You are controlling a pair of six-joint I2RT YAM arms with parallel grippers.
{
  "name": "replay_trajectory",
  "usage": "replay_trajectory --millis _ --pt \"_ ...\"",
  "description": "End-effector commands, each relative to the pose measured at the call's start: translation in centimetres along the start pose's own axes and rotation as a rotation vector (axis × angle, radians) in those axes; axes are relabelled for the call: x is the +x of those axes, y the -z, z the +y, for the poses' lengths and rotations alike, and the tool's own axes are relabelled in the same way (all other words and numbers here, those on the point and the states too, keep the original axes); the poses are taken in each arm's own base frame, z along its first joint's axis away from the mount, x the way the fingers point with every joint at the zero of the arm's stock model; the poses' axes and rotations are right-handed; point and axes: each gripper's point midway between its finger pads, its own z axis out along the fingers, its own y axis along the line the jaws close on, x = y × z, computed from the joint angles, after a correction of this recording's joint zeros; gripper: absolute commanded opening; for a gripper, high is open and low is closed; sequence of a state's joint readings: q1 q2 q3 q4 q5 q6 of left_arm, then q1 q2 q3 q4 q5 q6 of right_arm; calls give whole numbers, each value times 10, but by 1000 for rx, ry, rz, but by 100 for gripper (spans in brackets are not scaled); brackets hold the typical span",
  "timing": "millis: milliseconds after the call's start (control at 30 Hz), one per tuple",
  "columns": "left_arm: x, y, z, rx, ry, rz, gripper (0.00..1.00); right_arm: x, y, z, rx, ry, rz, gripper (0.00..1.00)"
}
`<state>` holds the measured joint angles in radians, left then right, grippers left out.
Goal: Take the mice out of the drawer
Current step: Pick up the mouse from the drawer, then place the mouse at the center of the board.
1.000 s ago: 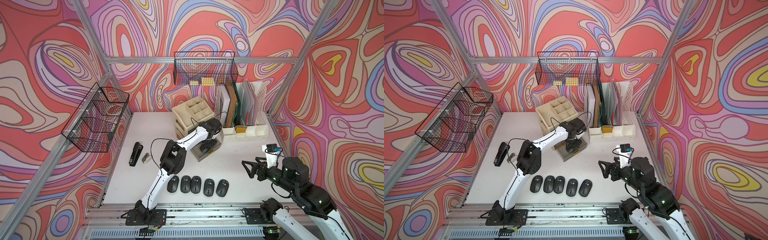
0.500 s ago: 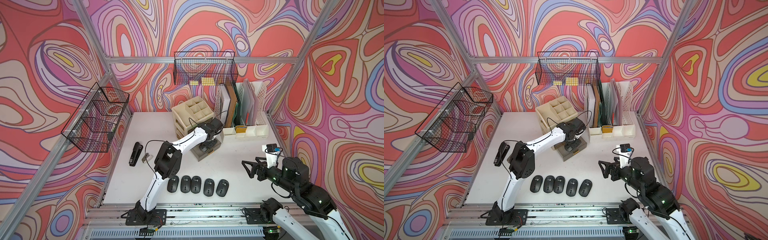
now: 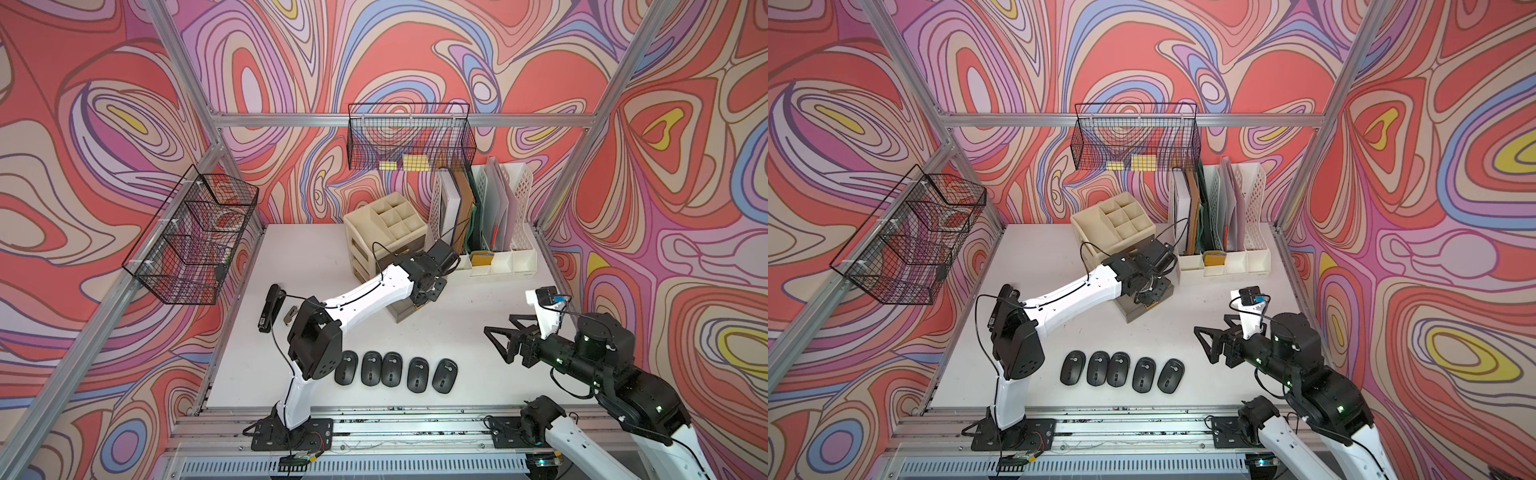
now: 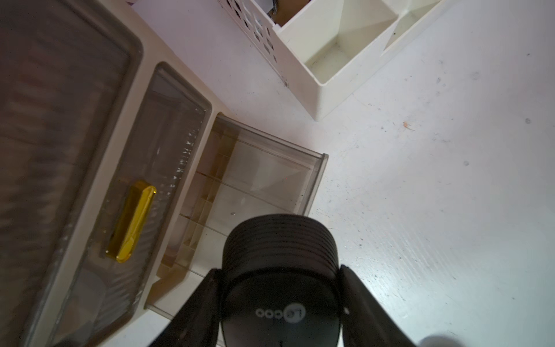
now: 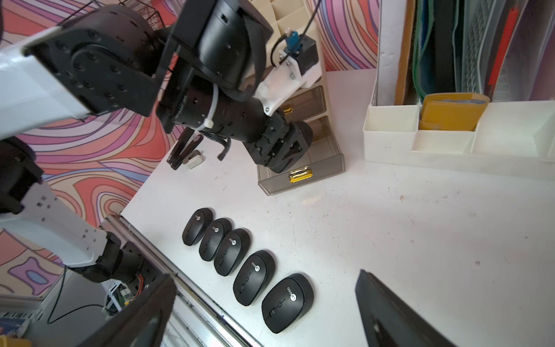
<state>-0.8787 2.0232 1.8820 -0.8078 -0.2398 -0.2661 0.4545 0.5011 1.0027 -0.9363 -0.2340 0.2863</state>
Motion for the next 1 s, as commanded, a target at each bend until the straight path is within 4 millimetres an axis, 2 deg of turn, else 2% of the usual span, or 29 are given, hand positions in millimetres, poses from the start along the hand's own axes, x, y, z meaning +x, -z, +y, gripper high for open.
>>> replay_trajectory --millis 0,233,300,500,800,967 --pt "15 22 -10 16 137 27 49 6 16 20 -97 24 29 98" --pt "36 37 -57 124 275 32 49 18 40 34 -143 61 113 98" --pt "44 36 -77 180 310 52 49 20 48 33 -129 72 115 98" --pt "68 31 -120 237 343 119 49 23 65 32 -111 88 85 98" --pt "85 40 -169 318 377 163 49 35 70 28 -100 65 78 98" --pt "96 34 -190 319 362 197 49 37 70 23 -82 60 66 98"
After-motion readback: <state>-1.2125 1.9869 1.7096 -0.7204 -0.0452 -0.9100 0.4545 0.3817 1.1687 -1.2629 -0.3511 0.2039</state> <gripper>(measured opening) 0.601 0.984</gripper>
